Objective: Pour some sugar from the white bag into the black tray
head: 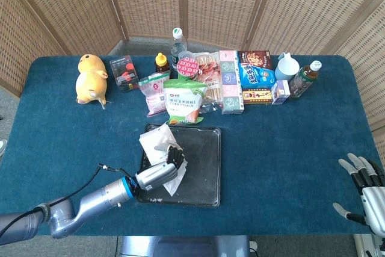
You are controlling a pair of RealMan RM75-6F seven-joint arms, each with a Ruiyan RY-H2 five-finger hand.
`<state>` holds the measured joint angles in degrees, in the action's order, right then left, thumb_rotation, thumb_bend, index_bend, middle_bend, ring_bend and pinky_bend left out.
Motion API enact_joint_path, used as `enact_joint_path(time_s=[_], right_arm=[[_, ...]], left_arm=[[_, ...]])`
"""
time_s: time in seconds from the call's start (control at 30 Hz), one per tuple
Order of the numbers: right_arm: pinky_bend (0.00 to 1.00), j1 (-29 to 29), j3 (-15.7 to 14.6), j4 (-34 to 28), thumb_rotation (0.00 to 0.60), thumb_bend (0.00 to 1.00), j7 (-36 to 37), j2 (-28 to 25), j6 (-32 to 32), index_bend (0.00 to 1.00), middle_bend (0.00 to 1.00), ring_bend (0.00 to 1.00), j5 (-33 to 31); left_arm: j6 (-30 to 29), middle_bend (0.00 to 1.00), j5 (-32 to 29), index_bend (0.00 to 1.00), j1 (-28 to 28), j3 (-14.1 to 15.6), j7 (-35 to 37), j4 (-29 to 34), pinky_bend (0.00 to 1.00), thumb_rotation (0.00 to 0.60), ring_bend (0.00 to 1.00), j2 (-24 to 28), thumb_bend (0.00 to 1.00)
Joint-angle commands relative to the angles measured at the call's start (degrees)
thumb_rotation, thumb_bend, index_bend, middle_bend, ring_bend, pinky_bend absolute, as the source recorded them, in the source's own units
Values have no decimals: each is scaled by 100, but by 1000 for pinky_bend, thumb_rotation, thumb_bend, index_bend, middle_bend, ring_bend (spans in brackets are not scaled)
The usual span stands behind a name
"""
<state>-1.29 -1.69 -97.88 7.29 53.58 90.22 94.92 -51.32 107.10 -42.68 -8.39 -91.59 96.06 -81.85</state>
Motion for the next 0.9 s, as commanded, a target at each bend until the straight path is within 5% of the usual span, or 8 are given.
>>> enact_joint_path(time_s=[0.03, 0.37, 0.53, 0.73, 0.9], right_arm=[[0, -1, -3, -5, 600, 0, -12, 4, -2, 126, 24, 28, 6], [0, 2, -20, -19, 600, 0, -87, 31, -35, 127, 24, 28, 17], [0, 2, -19, -15, 600, 0, -105, 42, -36, 126, 24, 28, 15], [0, 16, -12, -24, 600, 0, -176, 67, -75, 126, 24, 28, -10], [0, 20, -21, -35, 600, 0, -245, 92, -109, 126, 24, 28, -18]], left_arm=[[28, 643, 6, 739, 9, -30, -55, 118, 670, 600, 592, 137, 435], [-265, 690, 55, 745, 133, 44, 379, 180, 670, 600, 625, 245, 448], [-853, 690, -120, 745, 389, 97, 1281, 70, 670, 600, 625, 121, 443], [-2240, 690, -525, 745, 958, 205, 3990, -714, 670, 600, 625, -348, 437], [-2812, 691, -957, 745, 1254, 173, 5780, -1286, 670, 600, 625, -716, 433]])
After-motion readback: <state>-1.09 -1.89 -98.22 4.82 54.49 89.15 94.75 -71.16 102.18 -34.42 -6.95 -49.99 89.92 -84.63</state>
